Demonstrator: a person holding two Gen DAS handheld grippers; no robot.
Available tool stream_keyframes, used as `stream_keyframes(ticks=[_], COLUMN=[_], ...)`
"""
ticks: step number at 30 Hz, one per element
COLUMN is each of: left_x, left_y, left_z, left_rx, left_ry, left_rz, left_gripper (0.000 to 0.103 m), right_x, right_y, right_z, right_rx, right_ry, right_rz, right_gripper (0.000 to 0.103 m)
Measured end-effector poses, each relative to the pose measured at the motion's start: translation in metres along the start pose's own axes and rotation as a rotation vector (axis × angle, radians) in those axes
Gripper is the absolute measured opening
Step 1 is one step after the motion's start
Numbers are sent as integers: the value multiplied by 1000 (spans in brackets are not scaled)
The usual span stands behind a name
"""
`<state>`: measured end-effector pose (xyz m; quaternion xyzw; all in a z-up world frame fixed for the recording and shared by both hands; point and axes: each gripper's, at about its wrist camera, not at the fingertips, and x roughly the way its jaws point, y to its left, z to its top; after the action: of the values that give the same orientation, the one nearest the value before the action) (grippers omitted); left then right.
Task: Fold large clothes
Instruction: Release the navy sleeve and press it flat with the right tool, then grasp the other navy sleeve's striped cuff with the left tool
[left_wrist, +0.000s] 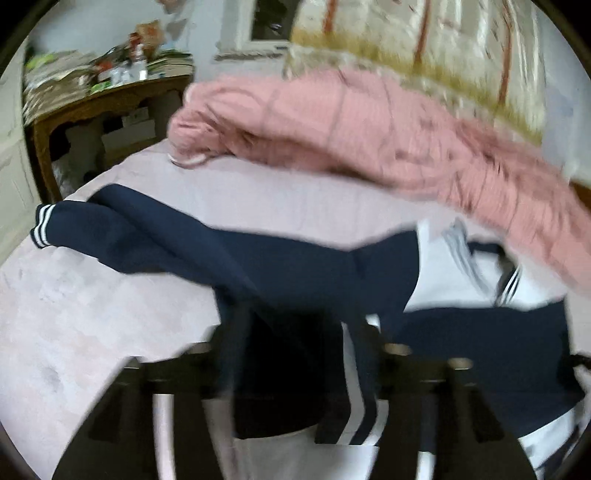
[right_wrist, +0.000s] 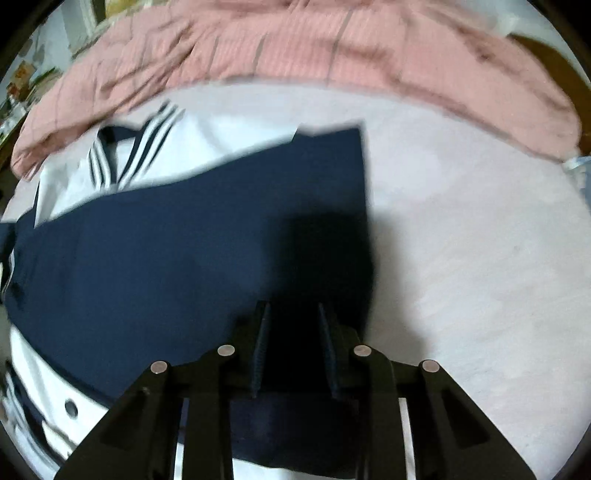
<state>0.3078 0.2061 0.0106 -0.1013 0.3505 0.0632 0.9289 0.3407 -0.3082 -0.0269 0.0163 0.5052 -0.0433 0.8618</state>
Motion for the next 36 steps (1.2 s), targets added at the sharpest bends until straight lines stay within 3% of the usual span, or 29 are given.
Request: stream_keyframes(ticks=[3, 5, 6, 9, 12, 14, 18, 19, 20, 21, 23, 26, 28, 30, 32, 34, 36], left_x=[-32, -50, -55, -39, -2, 19, 61, 75, 88, 96, 96, 102, 103, 105, 109, 99, 76], left_y=[20, 38, 52, 96, 130, 152, 210, 225, 240, 255, 276, 292, 290, 285, 282, 276, 265], left_z=[25, 32, 34, 34, 30, 31, 28, 28, 29, 30, 33, 36, 38, 39, 44, 49, 57], left_rx=[71, 86, 60, -27, -48, -67, -198, -230, -288, -363, -466, -520, -515, -485, -456, -410, -361], left_ry=[-40, -101, -122, -120, -111, -127, -97, -57, -3, 22, -8, -10, -10, -1, 51, 17, -66], left_rz=[49, 113, 130, 150, 192, 212, 273, 305, 283, 200, 121, 20, 17, 7, -26, 13, 48], left_gripper=[69, 98, 102, 103, 103, 103, 101, 90, 80, 80, 81, 86, 85, 73, 5, 4, 3], right_x=[-22, -34, -41, -57, -70, -80, -83, -83, -82, -80, -75, -65, -59, -52, -50, -52, -54], right_y=[-5, -7, -8, -9, 4, 3, -1, -1, -1, 1, 7, 19, 24, 24, 25, 25, 23], right_z=[4, 6, 7, 6, 3, 3, 2, 2, 2, 2, 3, 3, 3, 3, 2, 2, 1], right_rx=[48, 90, 113, 127, 70, 98, 159, 166, 175, 179, 166, 118, 107, 124, 138, 127, 133], right_ry=[-87, -122, -144, -215, -280, -339, -363, -362, -362, -360, -350, -324, -302, -276, -273, -289, -303], right_rz=[-46, -6, 20, 0, -67, -55, 10, 10, 10, 14, 18, 23, 60, 110, 96, 60, 57], right_gripper=[40, 44, 47, 58, 69, 79, 79, 79, 79, 79, 79, 79, 79, 79, 79, 79, 79])
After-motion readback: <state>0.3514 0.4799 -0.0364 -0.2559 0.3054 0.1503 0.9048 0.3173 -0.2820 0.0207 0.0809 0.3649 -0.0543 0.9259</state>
